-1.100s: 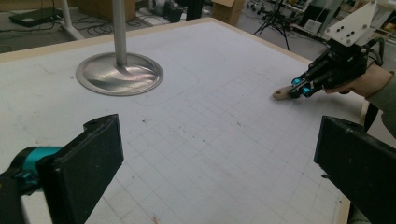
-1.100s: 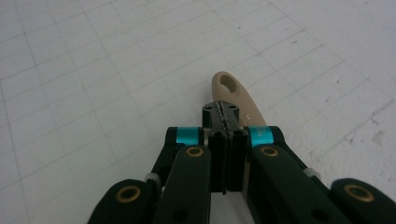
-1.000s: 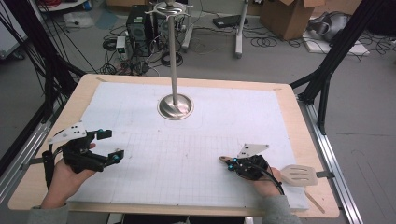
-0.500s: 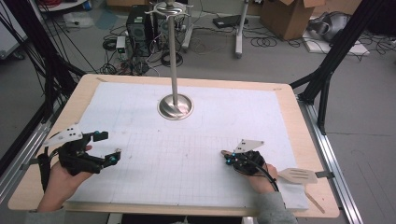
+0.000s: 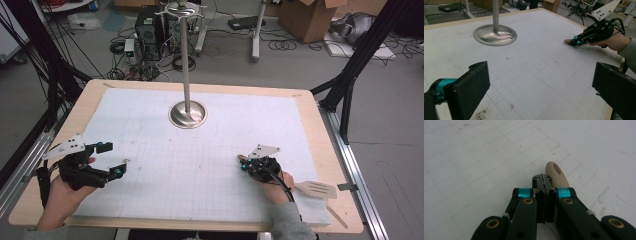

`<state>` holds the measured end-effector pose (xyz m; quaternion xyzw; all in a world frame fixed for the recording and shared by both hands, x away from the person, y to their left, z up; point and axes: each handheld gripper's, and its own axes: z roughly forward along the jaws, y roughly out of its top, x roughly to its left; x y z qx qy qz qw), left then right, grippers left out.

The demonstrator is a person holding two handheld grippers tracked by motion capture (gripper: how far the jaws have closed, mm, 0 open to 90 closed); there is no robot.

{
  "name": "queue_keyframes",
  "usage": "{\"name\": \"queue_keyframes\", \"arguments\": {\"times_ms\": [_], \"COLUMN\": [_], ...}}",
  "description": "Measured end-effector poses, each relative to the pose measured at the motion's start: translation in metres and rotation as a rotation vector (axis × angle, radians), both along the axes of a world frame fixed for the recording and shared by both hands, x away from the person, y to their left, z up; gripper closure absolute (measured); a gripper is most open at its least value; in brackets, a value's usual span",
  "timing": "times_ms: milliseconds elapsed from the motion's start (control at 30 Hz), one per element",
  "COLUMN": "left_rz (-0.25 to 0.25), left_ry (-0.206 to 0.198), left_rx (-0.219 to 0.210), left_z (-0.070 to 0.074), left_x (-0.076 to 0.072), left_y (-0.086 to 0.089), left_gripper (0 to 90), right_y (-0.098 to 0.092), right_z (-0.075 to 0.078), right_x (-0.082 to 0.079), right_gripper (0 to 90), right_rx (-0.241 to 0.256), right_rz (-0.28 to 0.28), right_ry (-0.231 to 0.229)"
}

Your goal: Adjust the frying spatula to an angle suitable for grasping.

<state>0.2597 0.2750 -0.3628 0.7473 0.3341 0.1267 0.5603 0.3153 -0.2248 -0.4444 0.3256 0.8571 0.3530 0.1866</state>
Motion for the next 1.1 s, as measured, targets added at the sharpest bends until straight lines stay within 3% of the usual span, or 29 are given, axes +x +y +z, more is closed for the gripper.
{"name": "queue_keyframes", "arguments": {"times_ms": [1100], "left_rz": [0.039], "left_ry": [0.005], "left_rx": [0.008], "left_z": [-0.003], "left_x": [-0.012], "left_y": [0.012], "left_gripper": [1.8], "right_y": [-0.005], "right_z": [-0.005], "right_x": [0.032], "right_gripper": [90.0], "right_rx": [0.051], "right_rz": [-0.173], "right_ry": [-0.042]}}
